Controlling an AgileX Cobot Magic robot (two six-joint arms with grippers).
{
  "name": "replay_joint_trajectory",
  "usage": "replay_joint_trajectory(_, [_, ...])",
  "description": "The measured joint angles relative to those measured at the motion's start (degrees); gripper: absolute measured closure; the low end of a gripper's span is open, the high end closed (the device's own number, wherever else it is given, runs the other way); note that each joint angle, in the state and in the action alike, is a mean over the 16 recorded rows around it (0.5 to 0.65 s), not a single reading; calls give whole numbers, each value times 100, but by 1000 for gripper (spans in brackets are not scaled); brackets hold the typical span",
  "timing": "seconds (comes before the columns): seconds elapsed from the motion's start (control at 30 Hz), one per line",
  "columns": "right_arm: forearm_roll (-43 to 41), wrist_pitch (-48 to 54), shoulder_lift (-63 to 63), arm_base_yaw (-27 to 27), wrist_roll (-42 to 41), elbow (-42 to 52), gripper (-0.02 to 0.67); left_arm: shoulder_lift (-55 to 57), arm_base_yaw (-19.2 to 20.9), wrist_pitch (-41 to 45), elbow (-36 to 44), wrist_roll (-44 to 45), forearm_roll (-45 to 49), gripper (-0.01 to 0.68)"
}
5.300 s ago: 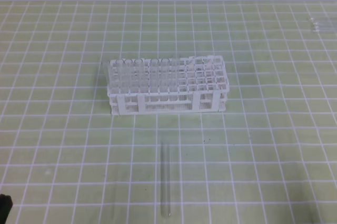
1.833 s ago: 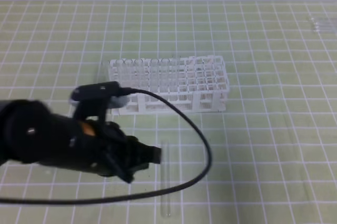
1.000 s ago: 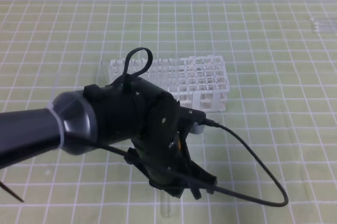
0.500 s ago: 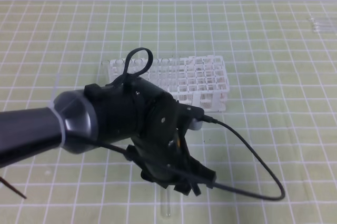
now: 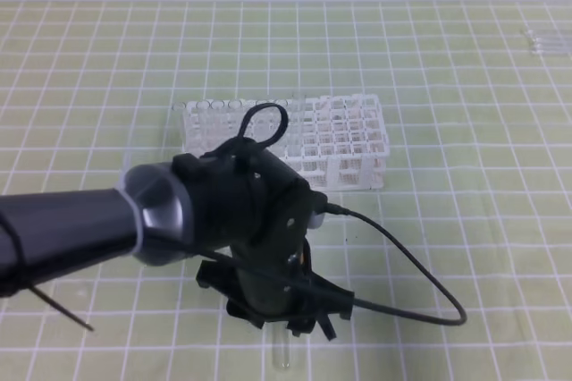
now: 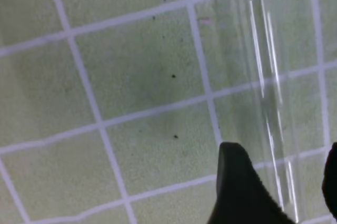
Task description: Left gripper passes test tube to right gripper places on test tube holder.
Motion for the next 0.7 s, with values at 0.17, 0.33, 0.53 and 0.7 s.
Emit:
replay_joint_trajectory(0.17, [1,-14,0,0,0,0,665,218,-14,107,-168,-7,-11,354])
replay_joint_trajectory(0.33, [1,-16,0,0,0,0,665,403,-19,222,-355,-2,18,355])
replay_joint_trajectory(0.53, [1,-16,0,0,0,0,665,553,-19,335,-521,2,51,355])
replay_joint_trajectory(0.7, [1,-17,0,0,0,0,665,635,-19,335,-553,4,57,355])
